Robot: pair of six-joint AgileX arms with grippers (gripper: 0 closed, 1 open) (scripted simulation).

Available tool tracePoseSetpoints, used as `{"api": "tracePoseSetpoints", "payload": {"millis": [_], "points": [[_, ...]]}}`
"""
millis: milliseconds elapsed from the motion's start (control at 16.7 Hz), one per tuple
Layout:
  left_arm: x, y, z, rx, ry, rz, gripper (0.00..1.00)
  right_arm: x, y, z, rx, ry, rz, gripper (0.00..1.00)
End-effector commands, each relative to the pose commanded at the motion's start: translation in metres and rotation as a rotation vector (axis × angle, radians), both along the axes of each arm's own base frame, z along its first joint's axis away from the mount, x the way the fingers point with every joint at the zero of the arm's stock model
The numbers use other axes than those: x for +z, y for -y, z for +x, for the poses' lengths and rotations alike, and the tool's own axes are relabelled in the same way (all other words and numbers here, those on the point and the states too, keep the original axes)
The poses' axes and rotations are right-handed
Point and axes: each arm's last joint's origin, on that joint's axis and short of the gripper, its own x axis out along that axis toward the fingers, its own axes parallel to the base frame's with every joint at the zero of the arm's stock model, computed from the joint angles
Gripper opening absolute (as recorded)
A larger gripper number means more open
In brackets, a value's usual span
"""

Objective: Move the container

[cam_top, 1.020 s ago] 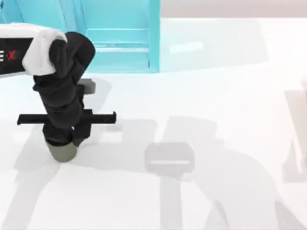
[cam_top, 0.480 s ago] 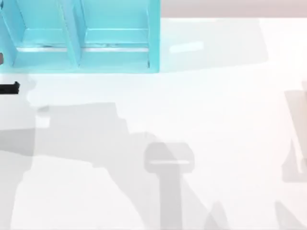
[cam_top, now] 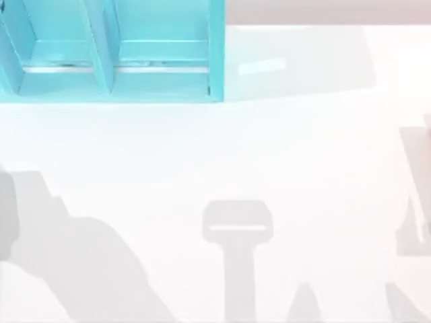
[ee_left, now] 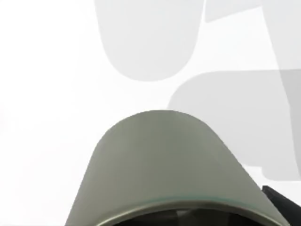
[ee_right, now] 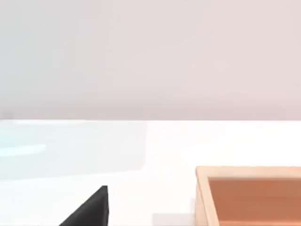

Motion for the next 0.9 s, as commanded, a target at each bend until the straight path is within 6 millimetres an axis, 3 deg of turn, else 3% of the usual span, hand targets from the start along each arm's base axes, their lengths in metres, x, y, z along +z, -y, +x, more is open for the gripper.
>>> {"api": "tracePoseSetpoints", "payload": {"millis": [360, 720, 900], "points": [[-0.006, 0.000, 0.000, -0.003, -0.005, 0.002, 0.00, 0.000, 0.000, 0.000, 0.000, 0.000, 0.000, 1.00], [-0.058, -0.006, 0.002, 0.000, 0.005, 0.003, 0.00, 0.000, 0.000, 0.000, 0.000, 0.000, 0.000, 1.00], [-0.065, -0.007, 0.001, 0.000, 0.000, 0.000, 0.00, 0.000, 0.000, 0.000, 0.000, 0.000, 0.000, 1.00]]}}
